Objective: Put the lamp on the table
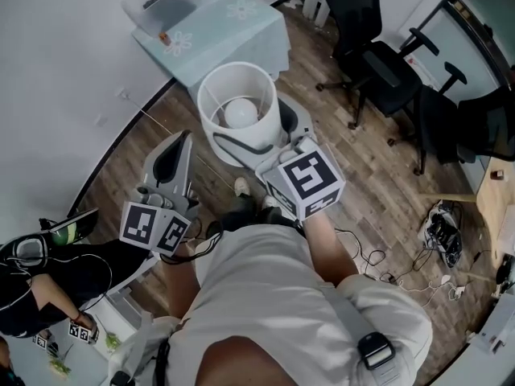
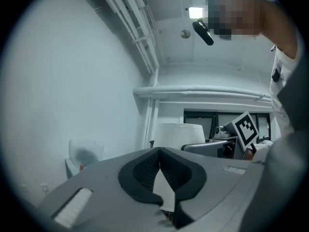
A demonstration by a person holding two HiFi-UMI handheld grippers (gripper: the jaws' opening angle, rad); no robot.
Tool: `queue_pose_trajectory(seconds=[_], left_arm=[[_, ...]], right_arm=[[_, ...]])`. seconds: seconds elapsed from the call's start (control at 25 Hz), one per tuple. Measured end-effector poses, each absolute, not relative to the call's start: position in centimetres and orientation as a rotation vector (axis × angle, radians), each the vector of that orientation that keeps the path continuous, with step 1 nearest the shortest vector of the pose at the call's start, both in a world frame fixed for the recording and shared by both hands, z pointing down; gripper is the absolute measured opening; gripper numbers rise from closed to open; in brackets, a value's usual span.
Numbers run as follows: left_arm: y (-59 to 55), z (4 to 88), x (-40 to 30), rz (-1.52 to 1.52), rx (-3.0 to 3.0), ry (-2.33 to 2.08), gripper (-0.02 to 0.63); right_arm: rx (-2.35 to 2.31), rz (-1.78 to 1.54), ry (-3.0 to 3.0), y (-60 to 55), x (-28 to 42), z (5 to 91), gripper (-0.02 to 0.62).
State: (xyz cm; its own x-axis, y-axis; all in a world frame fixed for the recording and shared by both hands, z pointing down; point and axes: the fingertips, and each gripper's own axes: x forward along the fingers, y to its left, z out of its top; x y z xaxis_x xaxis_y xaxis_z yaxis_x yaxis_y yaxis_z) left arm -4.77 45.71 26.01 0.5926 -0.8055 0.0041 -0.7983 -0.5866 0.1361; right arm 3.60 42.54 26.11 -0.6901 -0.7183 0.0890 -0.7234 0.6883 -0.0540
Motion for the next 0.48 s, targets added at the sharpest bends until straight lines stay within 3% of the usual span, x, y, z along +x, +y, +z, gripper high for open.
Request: queue_pose_trajectory(seconds=[0.48], left_arm=[[39.5, 27.8, -5.3, -0.104, 2.683, -1.332, 0.000]], right_arm=[[1.227, 0.136, -2.791, 36.6, 3.5, 28.1, 0.471]])
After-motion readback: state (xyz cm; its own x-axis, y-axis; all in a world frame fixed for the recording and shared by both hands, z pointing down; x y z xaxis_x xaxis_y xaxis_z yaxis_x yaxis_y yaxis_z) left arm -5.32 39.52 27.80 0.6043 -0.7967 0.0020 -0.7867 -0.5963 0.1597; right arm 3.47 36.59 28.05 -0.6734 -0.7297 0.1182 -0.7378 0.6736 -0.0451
